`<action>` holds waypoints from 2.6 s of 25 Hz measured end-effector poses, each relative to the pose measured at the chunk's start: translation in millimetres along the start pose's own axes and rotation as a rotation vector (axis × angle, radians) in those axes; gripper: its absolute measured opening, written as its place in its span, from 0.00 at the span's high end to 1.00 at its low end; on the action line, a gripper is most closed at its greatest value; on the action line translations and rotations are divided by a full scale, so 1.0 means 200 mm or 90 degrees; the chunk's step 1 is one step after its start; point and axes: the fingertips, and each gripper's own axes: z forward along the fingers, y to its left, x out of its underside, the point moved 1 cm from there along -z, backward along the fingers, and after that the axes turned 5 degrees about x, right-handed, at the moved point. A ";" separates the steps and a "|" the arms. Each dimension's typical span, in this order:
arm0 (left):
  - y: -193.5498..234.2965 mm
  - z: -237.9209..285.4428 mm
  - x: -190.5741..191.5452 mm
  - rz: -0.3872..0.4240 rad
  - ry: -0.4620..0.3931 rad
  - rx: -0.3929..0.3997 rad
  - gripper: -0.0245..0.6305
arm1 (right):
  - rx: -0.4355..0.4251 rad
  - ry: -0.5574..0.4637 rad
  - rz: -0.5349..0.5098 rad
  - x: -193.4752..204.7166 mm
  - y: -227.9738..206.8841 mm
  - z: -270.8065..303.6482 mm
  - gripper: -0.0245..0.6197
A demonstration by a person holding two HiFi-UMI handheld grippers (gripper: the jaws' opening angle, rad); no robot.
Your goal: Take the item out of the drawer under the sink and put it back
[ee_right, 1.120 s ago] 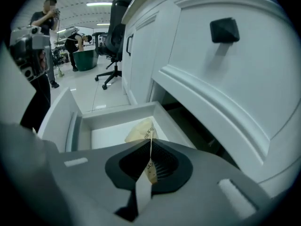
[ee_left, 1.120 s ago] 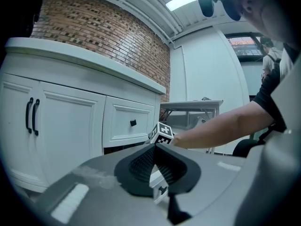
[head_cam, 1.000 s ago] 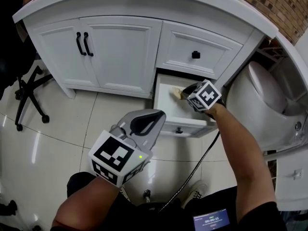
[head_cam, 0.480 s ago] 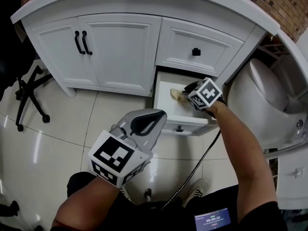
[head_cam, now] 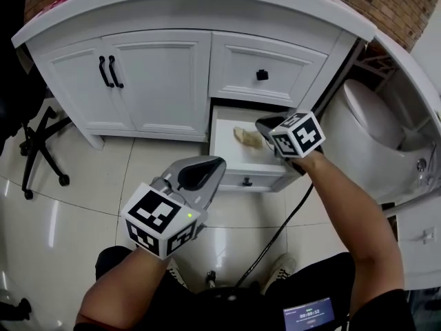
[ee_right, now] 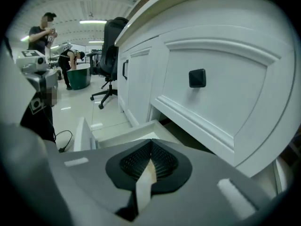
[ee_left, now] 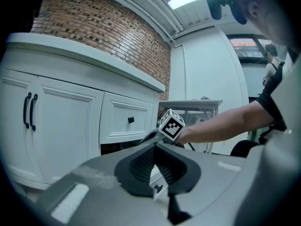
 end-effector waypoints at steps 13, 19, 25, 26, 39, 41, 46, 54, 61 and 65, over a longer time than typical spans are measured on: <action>-0.04 0.01 0.02 0.019 0.011 -0.004 0.96 | -0.040 -0.091 0.181 0.01 0.17 -0.41 0.95; -0.06 0.01 0.02 0.025 0.012 0.001 0.96 | -0.054 -0.161 0.217 -0.05 0.27 -0.67 0.95; -0.06 -0.01 -0.01 0.027 -0.004 0.000 0.96 | -0.048 -0.226 0.215 -0.10 0.35 -0.88 0.95; -0.06 -0.01 -0.02 0.024 -0.010 0.002 0.96 | -0.039 -0.238 0.209 -0.09 0.36 -0.90 0.95; -0.05 -0.01 -0.03 0.037 -0.018 -0.008 0.96 | -0.002 -0.248 0.198 0.05 0.37 -0.94 0.95; -0.06 0.00 -0.03 0.043 -0.012 -0.006 0.96 | 0.004 -0.253 0.187 0.04 0.38 -0.97 0.95; -0.08 0.01 -0.03 0.044 -0.010 -0.005 0.96 | -0.008 -0.247 0.184 0.06 0.42 -0.97 0.95; -0.15 -0.04 -0.05 0.049 -0.010 -0.002 0.96 | -0.014 -0.263 0.190 0.06 0.49 -1.08 0.95; -0.26 -0.11 -0.08 0.063 -0.017 0.001 0.96 | 0.000 -0.264 0.176 0.09 0.55 -1.19 0.95; -0.34 -0.15 -0.10 0.059 -0.025 0.005 0.96 | 0.008 -0.271 0.181 0.11 0.57 -1.25 0.95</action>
